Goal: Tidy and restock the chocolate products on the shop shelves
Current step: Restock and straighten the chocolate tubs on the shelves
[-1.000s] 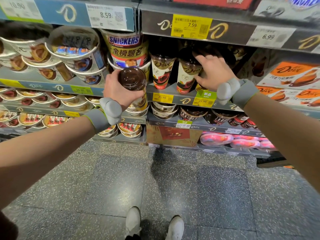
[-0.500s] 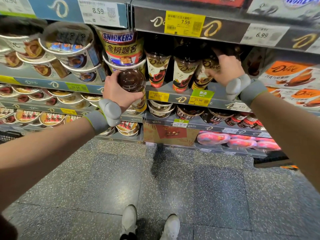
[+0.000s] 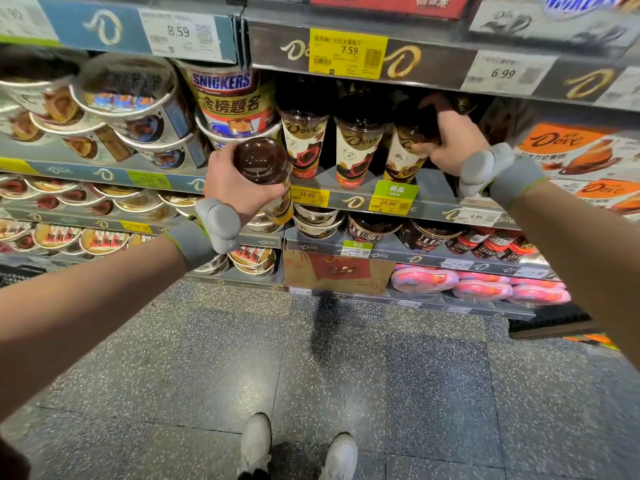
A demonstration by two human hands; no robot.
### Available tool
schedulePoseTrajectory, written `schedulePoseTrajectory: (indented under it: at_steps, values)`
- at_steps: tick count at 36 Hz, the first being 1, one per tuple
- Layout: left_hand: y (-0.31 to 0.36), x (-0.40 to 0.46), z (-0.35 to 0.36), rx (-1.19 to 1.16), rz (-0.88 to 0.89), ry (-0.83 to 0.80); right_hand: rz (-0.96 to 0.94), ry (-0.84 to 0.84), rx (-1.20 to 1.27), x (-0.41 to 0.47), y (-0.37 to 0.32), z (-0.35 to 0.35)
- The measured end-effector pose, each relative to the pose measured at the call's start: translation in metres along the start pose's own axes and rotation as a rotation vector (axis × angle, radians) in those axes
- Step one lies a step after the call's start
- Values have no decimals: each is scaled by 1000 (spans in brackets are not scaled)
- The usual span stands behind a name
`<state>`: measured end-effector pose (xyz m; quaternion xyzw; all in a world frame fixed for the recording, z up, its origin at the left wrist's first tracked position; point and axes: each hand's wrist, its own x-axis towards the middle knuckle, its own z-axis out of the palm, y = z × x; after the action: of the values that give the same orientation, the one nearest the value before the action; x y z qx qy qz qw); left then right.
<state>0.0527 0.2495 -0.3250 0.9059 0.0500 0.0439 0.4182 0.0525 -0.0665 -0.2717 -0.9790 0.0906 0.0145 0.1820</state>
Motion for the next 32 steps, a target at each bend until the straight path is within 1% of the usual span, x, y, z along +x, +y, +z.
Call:
schedulePoseTrajectory:
  at_steps: [6,11,17,20,24,26,30,32]
  values:
    - [6,-4,1,-2,7,2,-49,-18,-62,-2,6,-6]
    - [13,-5,0,2,28,-1,-63,-41,7,-1,10,-7]
    - [24,-9,-1,1,30,-18,-48,-67,-7,-6,12,-9]
    - [37,-15,-1,-23,75,-36,-70,-82,17,-10,15,-10]
    - [50,-19,0,-56,123,-89,-137,-51,17,-20,21,-14]
    - [56,-19,3,-58,114,-126,-157,-8,21,-28,27,-17]
    - [70,-24,12,-72,149,-205,-206,205,39,-43,49,-16]
    - [79,-28,23,-61,179,-248,-224,271,45,-53,67,-14]
